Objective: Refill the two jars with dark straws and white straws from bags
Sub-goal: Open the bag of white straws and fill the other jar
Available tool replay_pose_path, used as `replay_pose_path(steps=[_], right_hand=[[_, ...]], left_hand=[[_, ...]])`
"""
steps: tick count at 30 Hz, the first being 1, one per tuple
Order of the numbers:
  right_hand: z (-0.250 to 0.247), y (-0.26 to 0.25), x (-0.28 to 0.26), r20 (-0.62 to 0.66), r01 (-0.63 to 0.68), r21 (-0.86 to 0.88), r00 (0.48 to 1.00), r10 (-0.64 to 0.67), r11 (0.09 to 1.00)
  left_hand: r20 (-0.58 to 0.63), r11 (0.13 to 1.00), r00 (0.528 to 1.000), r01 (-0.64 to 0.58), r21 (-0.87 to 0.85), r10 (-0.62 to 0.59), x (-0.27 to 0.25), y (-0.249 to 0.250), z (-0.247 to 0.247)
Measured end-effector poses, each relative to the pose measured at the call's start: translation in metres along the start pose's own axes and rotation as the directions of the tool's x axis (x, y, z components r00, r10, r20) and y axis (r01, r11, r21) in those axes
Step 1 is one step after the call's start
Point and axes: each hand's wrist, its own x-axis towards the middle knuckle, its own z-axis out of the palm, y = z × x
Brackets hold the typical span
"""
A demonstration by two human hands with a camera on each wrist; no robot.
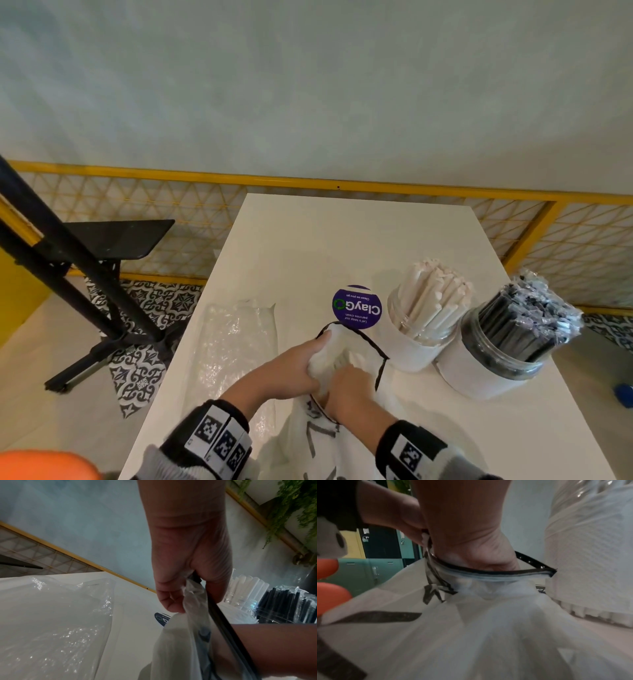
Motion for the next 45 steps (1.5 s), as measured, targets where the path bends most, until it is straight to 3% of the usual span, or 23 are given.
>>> replay_pose_path(steps=[7,12,16,19,22,24,27,32,36,42,45], right_hand=[[0.008,-0.004,0.006,-0.039,-0.015,0.048,0.999,0.017,0.999],[0.009,0.002,0.009,-0.053,-0.068,0.357,0.994,0.092,0.932],[0.003,0.013,0.01,-0.035,-0.03,0.717,0.996,0.079,0.696],[-0.01,0.025,-0.001,-0.129,0.109,0.886,0.992,0.013,0.451],[-0.036,0.039,-0.025,-0.263,0.262,0.945,0.965,-0.017,0.197],[-0.055,0.052,-0.037,-0.357,0.352,0.925,0.934,0.014,0.143],[-0.09,0.076,-0.058,-0.519,0.502,0.853,0.845,0.128,0.143],[-0.159,0.127,-0.103,-0.698,0.721,0.688,0.628,0.345,0.08],[-0.181,0.162,-0.108,-0.74,0.753,0.638,0.539,0.402,0.165],[-0.168,0.179,-0.087,-0.737,0.669,0.669,0.54,0.406,0.323],[-0.147,0.173,-0.067,-0.643,0.475,0.759,0.653,0.399,0.445]], left_hand=[[-0.023,0.999,0.999,0.038,0.02,-0.038,-0.002,-0.008,0.001],[-0.061,0.998,0.996,0.061,-0.002,-0.061,-0.003,-0.017,-0.001],[-0.068,0.997,0.994,0.08,-0.021,-0.082,0.0,-0.02,-0.001],[-0.065,0.995,0.993,0.096,0.002,-0.096,0.002,-0.018,-0.002],[-0.055,0.996,0.994,0.094,0.004,-0.094,0.006,-0.016,-0.003],[-0.042,0.995,0.994,0.101,0.013,-0.101,0.008,-0.014,-0.003],[-0.033,0.995,0.996,0.089,0.043,-0.088,0.006,-0.01,-0.003],[0.011,0.998,0.998,0.055,0.01,-0.055,0.003,-0.008,-0.003],[0.01,0.998,0.998,0.064,0.001,-0.064,0.007,-0.008,-0.001],[0.022,0.998,0.998,0.059,-0.007,-0.059,0.005,-0.009,-0.002],[0.02,0.999,0.999,0.041,-0.007,-0.041,0.004,-0.009,-0.003]])
